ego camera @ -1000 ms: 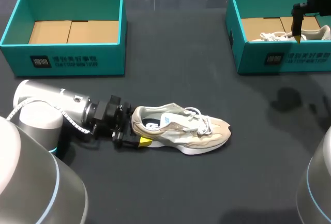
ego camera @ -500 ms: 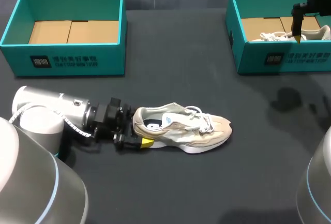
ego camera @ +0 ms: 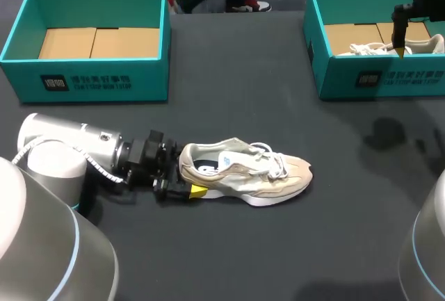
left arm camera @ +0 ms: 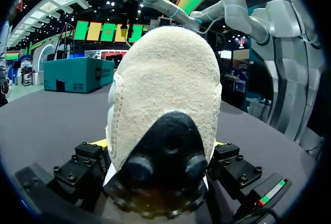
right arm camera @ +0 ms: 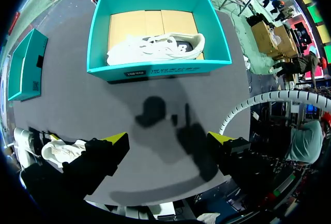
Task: Take the shoe out of the shoebox, open the shoe tongue, remove and reinsert the insole, then place the shoe into the shoebox
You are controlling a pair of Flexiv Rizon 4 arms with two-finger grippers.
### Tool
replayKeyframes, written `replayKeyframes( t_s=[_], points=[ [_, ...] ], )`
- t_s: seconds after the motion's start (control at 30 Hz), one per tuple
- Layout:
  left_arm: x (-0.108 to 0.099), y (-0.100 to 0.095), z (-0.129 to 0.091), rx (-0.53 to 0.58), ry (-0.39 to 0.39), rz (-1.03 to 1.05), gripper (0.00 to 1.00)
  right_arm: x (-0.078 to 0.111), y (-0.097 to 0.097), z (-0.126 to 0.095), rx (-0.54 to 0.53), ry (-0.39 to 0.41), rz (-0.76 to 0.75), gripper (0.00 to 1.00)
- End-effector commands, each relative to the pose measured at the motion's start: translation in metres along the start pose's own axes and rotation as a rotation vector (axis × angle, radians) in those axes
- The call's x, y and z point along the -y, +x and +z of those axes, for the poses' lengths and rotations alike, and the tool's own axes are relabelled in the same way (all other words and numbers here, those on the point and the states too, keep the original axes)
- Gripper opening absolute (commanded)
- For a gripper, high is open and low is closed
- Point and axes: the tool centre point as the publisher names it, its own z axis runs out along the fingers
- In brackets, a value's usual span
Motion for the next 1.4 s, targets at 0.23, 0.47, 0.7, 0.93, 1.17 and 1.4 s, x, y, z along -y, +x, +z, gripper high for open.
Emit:
replayKeyframes(
  t_s=[0.23,0.47,0.7,0.93,1.17,1.4],
  points=[
    [0.0,0.0,0.002,0.0,-0.001,-0.001,0.0,0.005,0.017,-0.002,-0.008,0.005,0.013,1.0],
    [0.0,0.0,0.002,0.0,-0.001,-0.001,0.0,0.044,0.08,-0.013,0.051,0.028,0.031,1.0],
    [0.0,0.0,0.002,0.0,-0.001,-0.001,0.0,0.086,0.14,-0.03,0.031,0.018,0.076,1.0],
    [0.0,0.0,0.002,0.0,-0.001,-0.001,0.0,0.122,0.201,-0.036,0.032,0.026,0.113,1.0],
    [0.0,0.0,0.002,0.0,-0.001,-0.001,0.0,0.126,0.206,-0.036,0.024,0.04,0.121,1.0],
    [0.0,0.0,0.002,0.0,-0.001,-0.001,0.0,0.126,0.206,-0.036,0.024,0.04,0.121,1.0]
  ],
)
